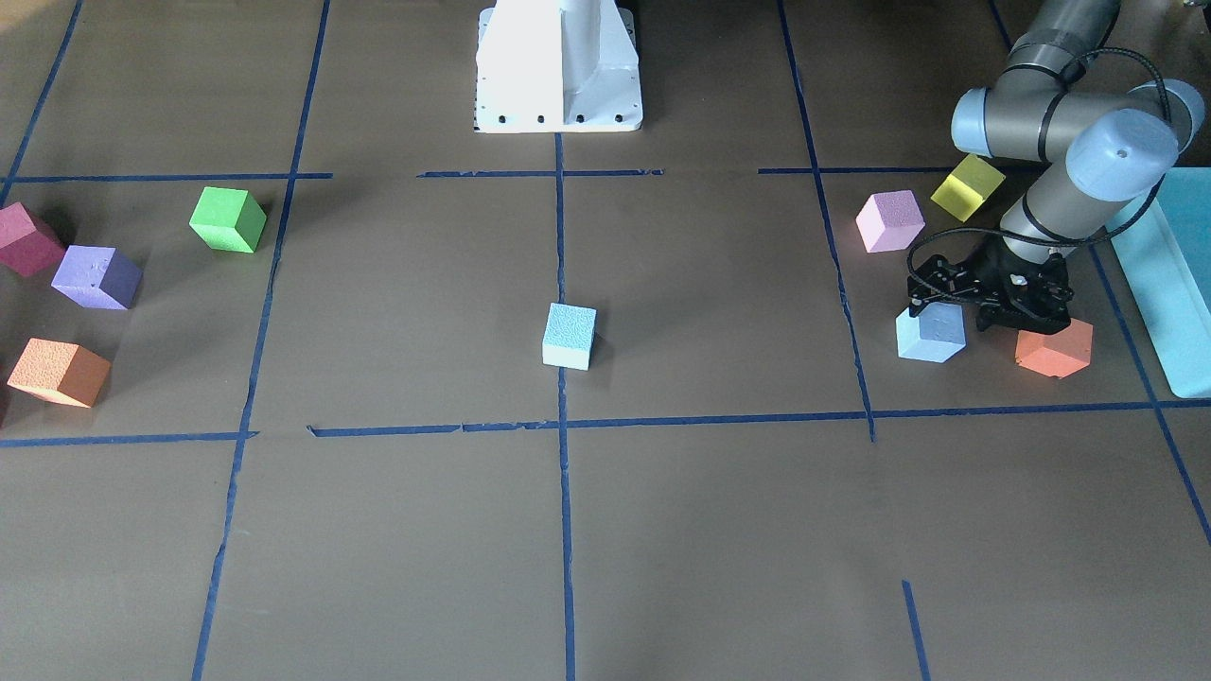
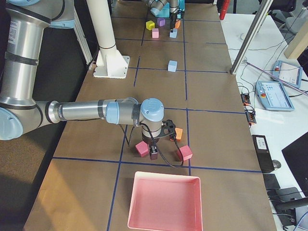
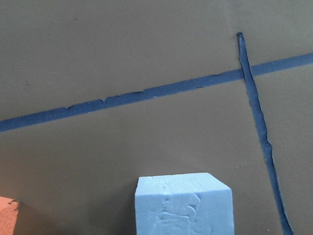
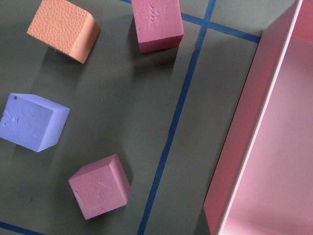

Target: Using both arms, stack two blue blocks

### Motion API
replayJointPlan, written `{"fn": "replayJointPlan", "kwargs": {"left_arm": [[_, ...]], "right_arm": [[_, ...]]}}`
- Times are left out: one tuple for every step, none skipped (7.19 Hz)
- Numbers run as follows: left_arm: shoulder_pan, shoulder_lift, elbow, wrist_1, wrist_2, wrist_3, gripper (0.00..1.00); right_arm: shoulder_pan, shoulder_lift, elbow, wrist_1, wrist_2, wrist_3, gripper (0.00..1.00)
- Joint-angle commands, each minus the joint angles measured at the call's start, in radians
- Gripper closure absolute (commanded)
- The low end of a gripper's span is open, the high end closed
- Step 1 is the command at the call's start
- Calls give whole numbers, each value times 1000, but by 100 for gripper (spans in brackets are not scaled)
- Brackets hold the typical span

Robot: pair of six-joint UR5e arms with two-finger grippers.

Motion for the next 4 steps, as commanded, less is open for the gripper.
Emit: {"fn": "replayJointPlan", "kwargs": {"left_arm": [[12,-41,60,-2,10,-1,0],[12,-58,85,-2,8,-3,9],[12,-58,88,0,8,-3,29],[12,-58,90,0,8,-4,50]], "right_arm": [[0,-2,-1,0,0,-2,0],[0,-3,-1,0,0,-2,0],[0,-3,-1,0,0,-3,0],[0,-3,-1,0,0,-3,0]]}}
